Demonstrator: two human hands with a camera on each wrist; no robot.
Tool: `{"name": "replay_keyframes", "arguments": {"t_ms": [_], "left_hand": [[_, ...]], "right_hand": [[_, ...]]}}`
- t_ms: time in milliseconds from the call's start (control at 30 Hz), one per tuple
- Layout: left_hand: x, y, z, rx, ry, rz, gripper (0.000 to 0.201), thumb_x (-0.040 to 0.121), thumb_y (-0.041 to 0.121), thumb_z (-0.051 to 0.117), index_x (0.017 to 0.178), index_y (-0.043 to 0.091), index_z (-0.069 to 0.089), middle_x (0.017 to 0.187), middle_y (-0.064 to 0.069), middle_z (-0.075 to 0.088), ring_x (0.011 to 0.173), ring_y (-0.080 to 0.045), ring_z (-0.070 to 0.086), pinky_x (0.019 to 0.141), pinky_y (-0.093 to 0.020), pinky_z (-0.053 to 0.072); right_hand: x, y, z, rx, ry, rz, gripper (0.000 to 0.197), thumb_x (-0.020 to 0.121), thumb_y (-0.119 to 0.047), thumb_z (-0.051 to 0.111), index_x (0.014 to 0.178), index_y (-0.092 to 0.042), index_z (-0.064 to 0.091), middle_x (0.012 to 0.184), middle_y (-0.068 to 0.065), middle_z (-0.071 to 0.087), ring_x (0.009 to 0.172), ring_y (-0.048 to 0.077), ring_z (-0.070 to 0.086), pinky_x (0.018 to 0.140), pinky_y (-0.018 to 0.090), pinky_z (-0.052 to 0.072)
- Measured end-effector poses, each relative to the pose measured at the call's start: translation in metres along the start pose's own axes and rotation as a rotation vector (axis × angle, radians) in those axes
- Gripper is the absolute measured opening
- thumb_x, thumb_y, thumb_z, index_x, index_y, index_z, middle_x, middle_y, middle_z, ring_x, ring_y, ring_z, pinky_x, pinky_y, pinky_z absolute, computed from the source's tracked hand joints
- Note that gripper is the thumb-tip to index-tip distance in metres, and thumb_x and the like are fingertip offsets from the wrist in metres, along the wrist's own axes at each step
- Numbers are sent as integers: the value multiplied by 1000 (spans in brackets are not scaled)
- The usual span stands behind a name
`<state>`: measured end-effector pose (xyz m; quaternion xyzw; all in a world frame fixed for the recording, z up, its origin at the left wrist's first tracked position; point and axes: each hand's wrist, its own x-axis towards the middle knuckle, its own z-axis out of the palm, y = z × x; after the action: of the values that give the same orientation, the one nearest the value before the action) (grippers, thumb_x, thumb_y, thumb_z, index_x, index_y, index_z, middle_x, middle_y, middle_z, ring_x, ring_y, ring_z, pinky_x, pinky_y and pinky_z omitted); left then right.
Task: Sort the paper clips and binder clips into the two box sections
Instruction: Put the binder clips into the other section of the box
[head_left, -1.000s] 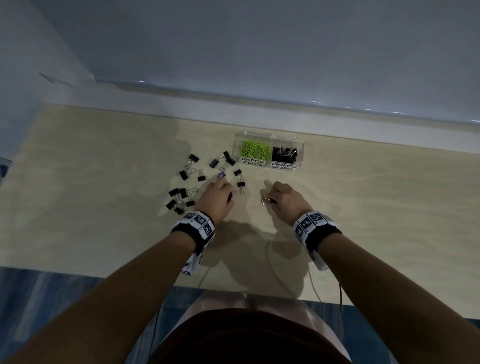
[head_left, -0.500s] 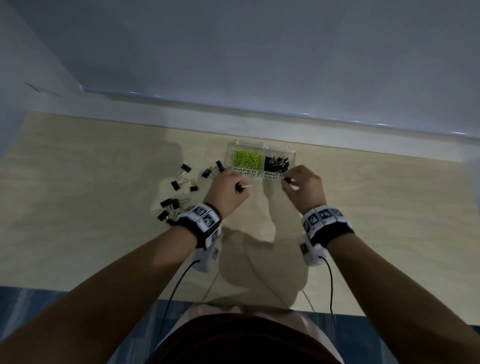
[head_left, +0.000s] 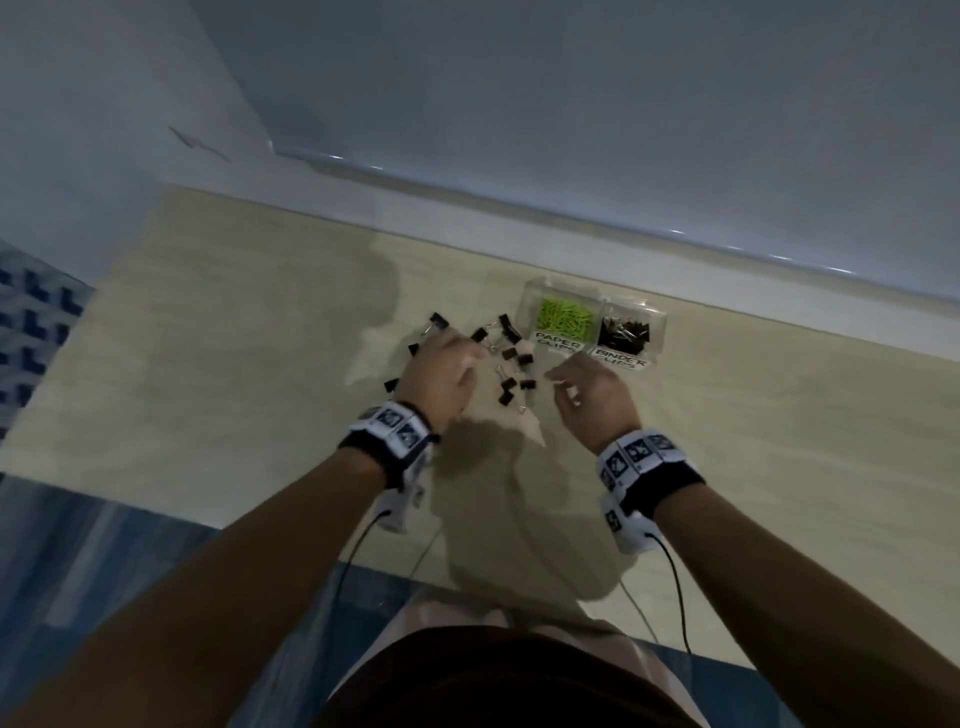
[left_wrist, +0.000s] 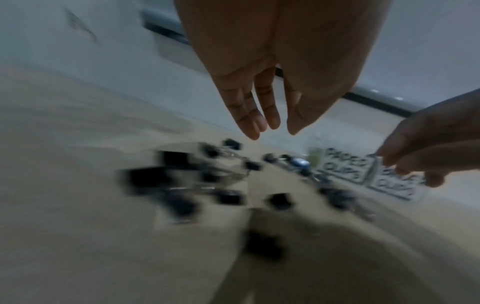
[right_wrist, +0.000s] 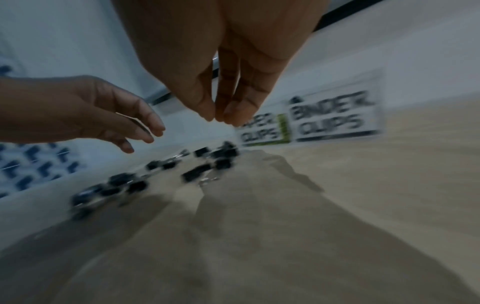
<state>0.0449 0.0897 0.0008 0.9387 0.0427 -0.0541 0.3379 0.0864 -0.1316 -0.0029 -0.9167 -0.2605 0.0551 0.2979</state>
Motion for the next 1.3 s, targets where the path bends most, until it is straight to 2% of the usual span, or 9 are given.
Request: {"name": "replay_keyframes", "arguments": {"t_ms": [100, 233, 300, 467, 633, 800, 900, 1067, 1300], "left_hand": [[-33, -55, -30, 49, 0, -66, 34, 79, 4, 58, 110, 15, 61, 118, -5, 52, 108, -27, 49, 93, -42, 46], [-45, -85, -45, 213, -286, -54, 70, 73, -3, 55, 137, 19, 41, 145, -2, 32, 127, -28, 33, 106, -44, 38], [-45, -91, -39, 255, -327, -1, 77, 73, 1, 61, 141, 23, 33, 149, 2, 29, 130, -26, 31, 110, -43, 33], [-51, -91, -33, 265, -249, -18, 58, 77, 11, 66, 132, 15, 48, 135, -6, 48, 117, -28, 43, 100, -36, 36], [-61, -93, -32, 190, -173, 10, 39, 76, 12, 72, 113, 8, 60, 117, -11, 53, 102, -29, 55, 91, -38, 47], [-60, -86, -31, 180, -207, -72, 38, 79, 15, 67, 116, 10, 58, 114, -10, 44, 91, -25, 55, 84, -32, 46], [-59, -82, -28, 182, -222, -86, 27, 82, 16, 66, 108, 10, 59, 107, -6, 44, 84, -19, 52, 80, -27, 43], [-61, -77, -25, 185, -211, -73, 14, 78, 13, 65, 90, 9, 59, 98, -7, 51, 84, -25, 56, 76, -33, 45], [-63, -71, -16, 214, -222, 14, 31, 83, 9, 58, 113, 15, 57, 108, -7, 52, 89, -26, 56, 79, -34, 48]], "right_hand": [[8, -42, 30, 2, -252, -109, 23, 81, -5, 55, 99, -9, 67, 102, 12, 62, 92, 32, 59, 77, 42, 53], [23, -94, 65, -44, -480, -221, 35, 85, -4, 50, 118, -9, 60, 127, 11, 53, 112, 32, 47, 94, 39, 44], [27, -107, 77, -129, -530, -255, 38, 85, -5, 52, 122, -13, 58, 135, 8, 47, 113, 33, 42, 95, 38, 41], [24, -99, 93, -244, -531, -254, 44, 85, 0, 51, 126, -15, 54, 139, 6, 42, 118, 36, 37, 90, 42, 46], [14, -81, 86, -278, -536, -242, 45, 83, 8, 46, 125, -5, 51, 137, 14, 40, 115, 35, 40, 91, 46, 47], [5, -73, 75, -335, -599, -195, 54, 87, -17, 56, 138, -18, 38, 148, 4, 27, 130, 27, 31, 108, 47, 28], [4, -70, 69, -363, -623, -180, 62, 84, -19, 62, 140, -21, 35, 144, 3, 28, 127, 25, 30, 104, 46, 31], [1, -58, 71, -272, -503, -115, 35, 83, 2, 56, 117, -8, 57, 121, 14, 43, 106, 34, 42, 90, 45, 45], [-1, -42, 65, -206, -454, 63, 16, 88, -4, 54, 104, -6, 58, 119, 16, 39, 100, 35, 49, 85, 43, 49]]}}
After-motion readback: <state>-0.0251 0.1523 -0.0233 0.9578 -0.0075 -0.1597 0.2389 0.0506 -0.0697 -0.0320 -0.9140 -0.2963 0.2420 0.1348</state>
